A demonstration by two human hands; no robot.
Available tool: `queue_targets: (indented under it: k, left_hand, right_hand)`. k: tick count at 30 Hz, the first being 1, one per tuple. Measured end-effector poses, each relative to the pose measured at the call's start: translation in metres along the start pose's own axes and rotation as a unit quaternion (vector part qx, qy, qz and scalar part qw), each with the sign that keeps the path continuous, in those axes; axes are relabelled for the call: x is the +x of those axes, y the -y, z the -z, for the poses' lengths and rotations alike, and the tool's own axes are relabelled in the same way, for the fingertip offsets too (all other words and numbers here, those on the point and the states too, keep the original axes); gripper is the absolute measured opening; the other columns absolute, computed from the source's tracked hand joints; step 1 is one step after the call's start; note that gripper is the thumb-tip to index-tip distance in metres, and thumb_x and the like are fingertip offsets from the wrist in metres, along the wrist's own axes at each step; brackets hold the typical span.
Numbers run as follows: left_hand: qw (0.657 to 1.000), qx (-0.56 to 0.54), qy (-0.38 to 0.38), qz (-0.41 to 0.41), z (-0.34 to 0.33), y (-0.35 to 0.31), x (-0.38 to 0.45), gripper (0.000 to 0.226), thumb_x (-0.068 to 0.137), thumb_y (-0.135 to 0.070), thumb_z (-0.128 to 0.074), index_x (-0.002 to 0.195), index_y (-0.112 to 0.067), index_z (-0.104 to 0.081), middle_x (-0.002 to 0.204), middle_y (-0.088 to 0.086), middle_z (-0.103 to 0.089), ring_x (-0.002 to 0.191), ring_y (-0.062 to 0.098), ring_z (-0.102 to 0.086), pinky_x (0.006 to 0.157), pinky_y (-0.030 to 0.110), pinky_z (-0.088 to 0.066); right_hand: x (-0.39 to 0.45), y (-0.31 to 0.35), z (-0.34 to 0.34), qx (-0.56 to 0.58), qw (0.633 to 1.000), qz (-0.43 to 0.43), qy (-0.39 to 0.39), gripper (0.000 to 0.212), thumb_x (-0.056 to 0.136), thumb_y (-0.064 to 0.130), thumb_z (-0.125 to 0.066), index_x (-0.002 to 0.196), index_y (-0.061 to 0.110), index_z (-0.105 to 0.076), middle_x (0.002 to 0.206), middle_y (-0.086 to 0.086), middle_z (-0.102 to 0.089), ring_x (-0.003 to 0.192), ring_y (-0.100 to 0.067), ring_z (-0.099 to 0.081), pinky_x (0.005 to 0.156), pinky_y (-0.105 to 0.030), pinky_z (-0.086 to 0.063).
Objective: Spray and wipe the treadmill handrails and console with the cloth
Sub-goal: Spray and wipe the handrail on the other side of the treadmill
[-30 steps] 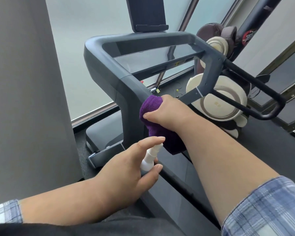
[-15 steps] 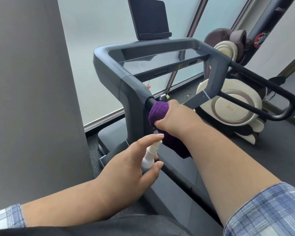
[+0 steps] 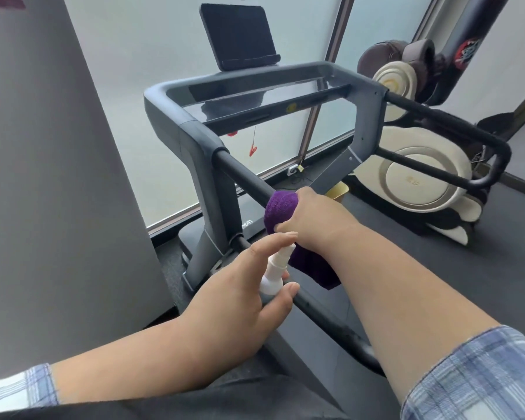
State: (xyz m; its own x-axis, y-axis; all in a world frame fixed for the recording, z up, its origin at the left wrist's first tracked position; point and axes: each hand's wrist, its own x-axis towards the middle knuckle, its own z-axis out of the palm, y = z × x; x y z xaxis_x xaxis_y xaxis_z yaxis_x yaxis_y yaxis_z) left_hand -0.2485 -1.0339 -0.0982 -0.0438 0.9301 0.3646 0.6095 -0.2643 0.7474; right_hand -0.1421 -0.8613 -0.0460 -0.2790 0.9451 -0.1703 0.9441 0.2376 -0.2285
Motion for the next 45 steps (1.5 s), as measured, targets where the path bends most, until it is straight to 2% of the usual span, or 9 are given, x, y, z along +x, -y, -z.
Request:
queue_targets:
  k: [9,16,20,26,32,36,40,43,45]
  left_hand:
    - [0.998,-0.004,0.004,0.067,-0.060,-0.042,-0.037,0.060,0.084,-0.058,-0.055,0.133,-0.074,-0.025,0.096,-0.016,-0.063,0.077,0.010,-0.062,0.072,0.039,-0.057]
    - [0.998,-0.001,0.014,0.060,-0.099,-0.063,-0.076,0.065,0.090,-0.047,-0.064,0.131,-0.076,-0.021,0.109,-0.029,-0.055,0.091,0.002,-0.060,0.074,0.009,-0.045]
    - [0.998,0.019,0.006,0.066,-0.102,-0.074,-0.089,0.064,0.090,-0.049,-0.062,0.133,-0.074,-0.021,0.111,-0.033,-0.053,0.092,-0.003,-0.059,0.071,0.004,-0.041]
    - [0.997,0.012,-0.023,0.078,-0.103,-0.088,-0.082,0.059,0.081,-0.067,-0.051,0.131,-0.076,-0.021,0.105,-0.025,-0.058,0.076,0.002,-0.060,0.067,0.033,-0.056]
    - [0.996,0.005,0.026,0.085,-0.113,-0.096,-0.088,0.060,0.081,-0.069,-0.052,0.133,-0.075,-0.022,0.106,-0.029,-0.057,0.060,0.004,-0.060,0.057,0.043,-0.060]
    - [0.995,0.034,0.053,0.080,-0.116,-0.100,-0.099,0.061,0.079,-0.071,-0.051,0.132,-0.075,-0.022,0.108,-0.031,-0.056,0.075,0.003,-0.063,0.069,0.040,-0.059]
    - [0.995,0.032,0.044,0.079,-0.112,-0.102,-0.099,0.060,0.078,-0.068,-0.054,0.131,-0.074,-0.026,0.107,-0.026,-0.059,0.059,0.013,-0.060,0.061,0.046,-0.059]
    - [0.996,0.033,0.044,0.071,-0.113,-0.102,-0.099,0.059,0.079,-0.066,-0.055,0.130,-0.073,-0.026,0.107,-0.024,-0.060,0.060,0.011,-0.061,0.060,0.046,-0.059]
    - [0.996,0.039,0.052,0.067,-0.116,-0.103,-0.101,0.059,0.080,-0.066,-0.055,0.130,-0.074,-0.025,0.106,-0.025,-0.059,0.060,0.007,-0.061,0.059,0.044,-0.059]
  right_hand:
    - [-0.059,-0.066,0.001,0.013,1.000,0.005,-0.013,0.055,0.074,0.049,-0.068,0.116,0.023,-0.042,0.097,-0.002,-0.059,0.092,-0.030,-0.060,0.079,-0.041,-0.054]
    - [-0.102,-0.112,-0.008,0.011,0.996,0.023,-0.089,0.055,0.076,0.052,-0.069,0.116,0.024,-0.044,0.104,-0.005,-0.061,0.091,-0.033,-0.060,0.069,-0.036,-0.045]
    - [-0.121,-0.130,-0.018,0.023,0.989,0.042,-0.139,0.060,0.078,0.052,-0.071,0.124,0.024,-0.044,0.102,-0.004,-0.056,0.087,-0.029,-0.057,0.068,-0.034,-0.043]
    - [-0.149,-0.163,-0.051,0.185,0.954,0.048,-0.230,0.069,0.078,0.048,-0.075,0.138,0.032,-0.044,0.124,-0.003,-0.058,0.108,-0.029,-0.060,0.088,-0.040,-0.049]
    - [-0.169,-0.197,-0.109,0.351,0.899,0.025,-0.262,0.085,0.074,0.039,-0.085,0.144,0.030,-0.036,0.135,-0.002,-0.053,0.120,-0.022,-0.057,0.097,-0.045,-0.052]
    - [-0.181,-0.214,-0.143,0.442,0.867,0.015,-0.230,0.089,0.074,0.031,-0.089,0.146,0.028,-0.036,0.135,0.000,-0.051,0.122,-0.013,-0.053,0.103,-0.044,-0.049]
    - [-0.189,-0.223,-0.147,0.458,0.848,0.023,-0.265,0.085,0.074,0.035,-0.087,0.143,0.032,-0.038,0.136,0.001,-0.052,0.124,-0.012,-0.052,0.106,-0.045,-0.046]
    - [-0.176,-0.210,-0.110,0.448,0.824,0.082,-0.338,0.084,0.074,0.055,-0.081,0.143,0.033,-0.037,0.137,0.004,-0.052,0.123,-0.010,-0.052,0.105,-0.026,-0.046]
    - [-0.162,-0.195,-0.082,0.401,0.837,0.126,-0.351,0.081,0.075,0.055,-0.079,0.142,0.033,-0.038,0.132,0.012,-0.049,0.117,0.000,-0.047,0.097,-0.010,-0.041]
